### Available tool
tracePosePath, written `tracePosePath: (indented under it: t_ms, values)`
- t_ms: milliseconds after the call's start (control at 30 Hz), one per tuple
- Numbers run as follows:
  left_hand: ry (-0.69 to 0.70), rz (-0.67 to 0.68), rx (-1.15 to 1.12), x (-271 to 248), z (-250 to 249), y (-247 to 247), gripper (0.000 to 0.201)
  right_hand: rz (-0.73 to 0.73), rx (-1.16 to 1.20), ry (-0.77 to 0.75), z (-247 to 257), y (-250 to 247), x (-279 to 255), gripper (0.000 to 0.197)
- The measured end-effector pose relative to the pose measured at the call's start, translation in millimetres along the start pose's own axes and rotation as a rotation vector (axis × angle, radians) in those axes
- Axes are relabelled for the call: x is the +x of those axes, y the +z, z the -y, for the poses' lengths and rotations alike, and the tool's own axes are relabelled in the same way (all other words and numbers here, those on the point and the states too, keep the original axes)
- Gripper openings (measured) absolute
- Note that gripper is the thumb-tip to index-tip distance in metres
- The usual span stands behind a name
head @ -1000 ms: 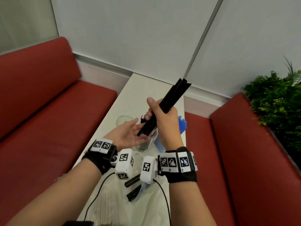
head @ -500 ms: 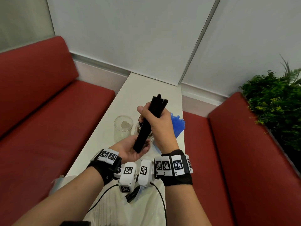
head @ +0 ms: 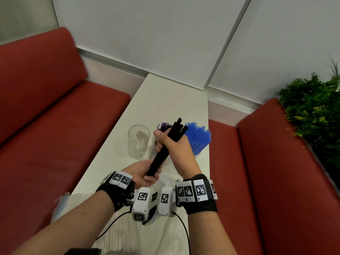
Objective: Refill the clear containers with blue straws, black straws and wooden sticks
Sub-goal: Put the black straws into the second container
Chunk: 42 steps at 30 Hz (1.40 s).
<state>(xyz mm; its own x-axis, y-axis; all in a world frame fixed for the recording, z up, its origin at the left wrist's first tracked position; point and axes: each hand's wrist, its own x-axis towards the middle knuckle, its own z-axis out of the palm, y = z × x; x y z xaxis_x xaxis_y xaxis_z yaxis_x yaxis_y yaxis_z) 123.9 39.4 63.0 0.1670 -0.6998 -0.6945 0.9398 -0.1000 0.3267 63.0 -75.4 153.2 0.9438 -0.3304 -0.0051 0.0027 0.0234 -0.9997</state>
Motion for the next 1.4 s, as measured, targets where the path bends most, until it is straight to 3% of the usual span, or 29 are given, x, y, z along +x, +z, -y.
tracePosePath:
  t_ms: [100, 200, 433, 600, 800, 900, 1000, 1133, 1400]
  values:
    - [0.129, -0.107, -0.025, 12.0, 2.5, -5.8, 0.021, 0.104, 0.015, 0.103, -7.0, -17.9, 9.6, 0.026]
    - [0.222, -0.276, 0.098, 22.3, 7.2, -15.6, 0.023, 0.054, 0.015, 0.125, -4.6, -33.7, 30.0, 0.025]
    - [0.137, -0.470, 0.644, 27.8, 1.8, -41.5, 0.016, -0.124, -0.033, 0.107, 13.0, -61.2, 97.7, 0.021]
    - [0.124, -0.435, 0.896, 34.2, 6.9, -46.8, 0.017, -0.143, -0.077, 0.109, 18.0, -66.4, 132.7, 0.023]
    - [0.146, -0.374, 1.590, 47.9, 16.3, -50.1, 0.027, -0.146, -0.030, 0.104, 19.4, -66.0, 151.2, 0.023]
    - [0.120, -0.354, 1.800, 60.9, 27.4, -52.6, 0.037, -0.143, -0.035, 0.095, 18.3, -62.4, 152.9, 0.024]
    - [0.039, -0.331, 1.917, 73.6, 43.3, -57.9, 0.061, -0.140, -0.041, 0.075, 19.6, -60.8, 152.3, 0.024]
    - [0.026, -0.353, 2.028, 88.4, 60.1, -72.1, 0.077, -0.152, -0.069, 0.011, 28.7, -62.2, 153.9, 0.027]
    - [0.061, -0.380, 2.069, 100.5, 70.2, -84.1, 0.079, -0.144, -0.157, -0.002, 3.0, -47.1, 145.2, 0.026]
